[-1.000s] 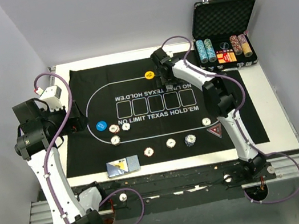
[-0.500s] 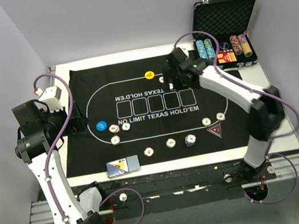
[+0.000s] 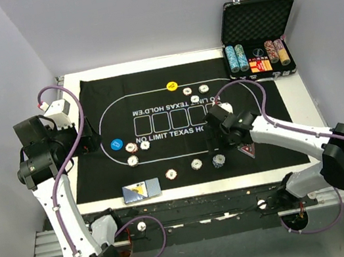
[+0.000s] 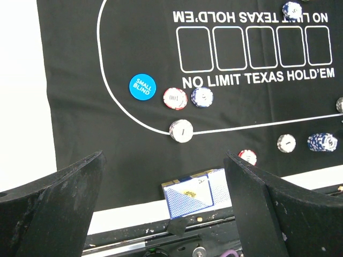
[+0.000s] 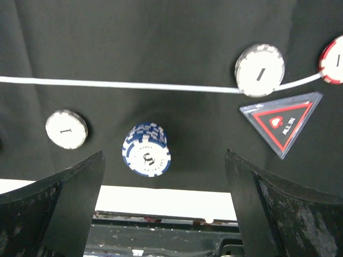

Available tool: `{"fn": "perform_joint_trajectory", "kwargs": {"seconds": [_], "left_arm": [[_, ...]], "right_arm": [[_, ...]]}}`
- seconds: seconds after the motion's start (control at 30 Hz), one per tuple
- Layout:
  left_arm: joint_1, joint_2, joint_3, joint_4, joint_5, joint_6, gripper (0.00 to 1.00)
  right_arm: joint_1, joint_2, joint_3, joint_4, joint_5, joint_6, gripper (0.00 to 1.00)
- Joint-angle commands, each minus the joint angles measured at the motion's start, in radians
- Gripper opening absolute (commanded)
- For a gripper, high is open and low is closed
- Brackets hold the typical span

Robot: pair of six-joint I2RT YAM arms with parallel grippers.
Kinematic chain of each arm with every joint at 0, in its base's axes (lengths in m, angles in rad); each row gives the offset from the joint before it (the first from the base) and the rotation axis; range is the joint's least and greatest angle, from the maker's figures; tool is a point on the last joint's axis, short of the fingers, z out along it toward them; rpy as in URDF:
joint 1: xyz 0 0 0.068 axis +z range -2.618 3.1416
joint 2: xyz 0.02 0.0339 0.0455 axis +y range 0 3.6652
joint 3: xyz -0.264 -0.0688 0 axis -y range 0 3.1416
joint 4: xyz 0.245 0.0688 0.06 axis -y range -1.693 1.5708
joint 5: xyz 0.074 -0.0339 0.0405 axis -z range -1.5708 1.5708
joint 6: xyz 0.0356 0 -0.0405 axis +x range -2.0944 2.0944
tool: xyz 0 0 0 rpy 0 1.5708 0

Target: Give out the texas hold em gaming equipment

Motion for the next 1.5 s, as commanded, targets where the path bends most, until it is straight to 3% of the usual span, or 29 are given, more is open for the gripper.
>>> {"fn": "perform_joint_trajectory", "kwargs": {"seconds": [0.0,0.27,0.77,1.17,1.37,1.47], "left_arm": [[0.005,-0.017,0.007,-0.003,0.003,-0.017,0.99],[0.005,-0.017,-0.002,-0.002,-0.005,-0.013,0.99],[0.007,-0.015,-0.004,0.003,-0.008,-0.005,0.99],[0.007,-0.018,-0.022,0.015,-0.013,-0.008,0.99],[0.007,-0.023,-0.036,0.023,-0.019,-0.005,0.99],[0.005,-0.024,-0.032,0.021,-0.016,-0.005,0.99]], "right_arm": [[0.046,-0.038,-0.051,0.009,0.005,0.076,1.0],[0.129,0.037,-0.053,0.041,0.025,0.141,1.0],[0.146,0.13,-0.116,0.102,0.048,0.17,0.81],[0.145,0.144,-0.128,0.122,0.038,0.167,0.51],[0.146,0.132,-0.116,0.111,0.037,0.158,0.44],[0.145,0.132,-0.117,0.107,0.038,0.156,0.36]]}}
